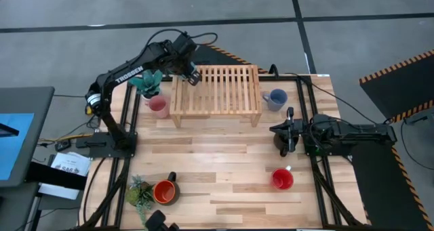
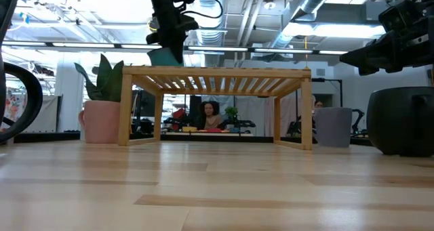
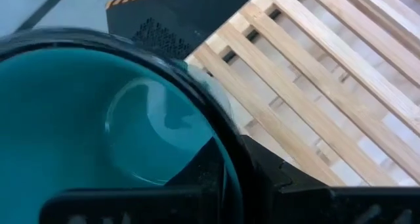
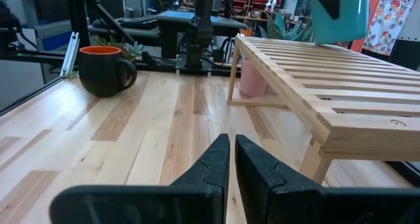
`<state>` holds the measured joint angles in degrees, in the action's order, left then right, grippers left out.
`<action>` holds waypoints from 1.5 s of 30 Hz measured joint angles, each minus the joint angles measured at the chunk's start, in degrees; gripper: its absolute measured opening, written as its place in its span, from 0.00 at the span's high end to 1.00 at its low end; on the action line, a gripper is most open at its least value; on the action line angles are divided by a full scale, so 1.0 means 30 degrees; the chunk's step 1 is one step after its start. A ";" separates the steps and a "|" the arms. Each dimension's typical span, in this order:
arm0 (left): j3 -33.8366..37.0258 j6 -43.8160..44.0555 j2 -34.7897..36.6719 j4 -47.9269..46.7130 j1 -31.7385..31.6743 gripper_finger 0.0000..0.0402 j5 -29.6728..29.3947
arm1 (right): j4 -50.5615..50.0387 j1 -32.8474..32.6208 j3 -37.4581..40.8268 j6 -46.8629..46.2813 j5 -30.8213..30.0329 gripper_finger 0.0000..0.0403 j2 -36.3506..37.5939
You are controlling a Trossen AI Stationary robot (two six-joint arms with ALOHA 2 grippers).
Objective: Place coffee mugs
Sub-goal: Put the dark green mug on the shelf, then put the pink mug onto the shelf
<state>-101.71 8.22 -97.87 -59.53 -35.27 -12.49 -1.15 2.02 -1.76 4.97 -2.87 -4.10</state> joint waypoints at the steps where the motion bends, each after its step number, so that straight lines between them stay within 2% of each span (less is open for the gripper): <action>1: -0.0001 -0.0044 -0.0045 0.0090 0.0000 0.92 -0.0056 | -0.0005 0.0000 0.0000 -0.0004 0.0005 0.87 0.0000; 14: -0.0015 -0.0172 -0.0224 0.0171 0.0007 0.83 -0.0089 | -0.0028 0.0000 0.0000 -0.0002 -0.0001 0.87 0.0000; 27: -0.0015 -0.0164 -0.0224 0.0066 0.0007 0.67 0.0494 | -0.0029 0.0000 0.0000 -0.0002 -0.0001 0.87 -0.0002; 34: -0.0051 -0.0146 -0.0224 0.0470 0.0007 0.63 0.0499 | -0.0033 0.0000 0.0000 -0.0001 -0.0001 0.87 0.0000; 45: -0.3385 0.0737 -0.0209 -0.1391 0.0076 0.63 0.1404 | -0.0035 0.0000 0.0000 0.0000 -0.0001 0.87 -0.0006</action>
<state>-111.87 10.43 -98.50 -63.70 -35.04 -8.27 -1.26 2.02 -1.76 4.97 -2.87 -4.12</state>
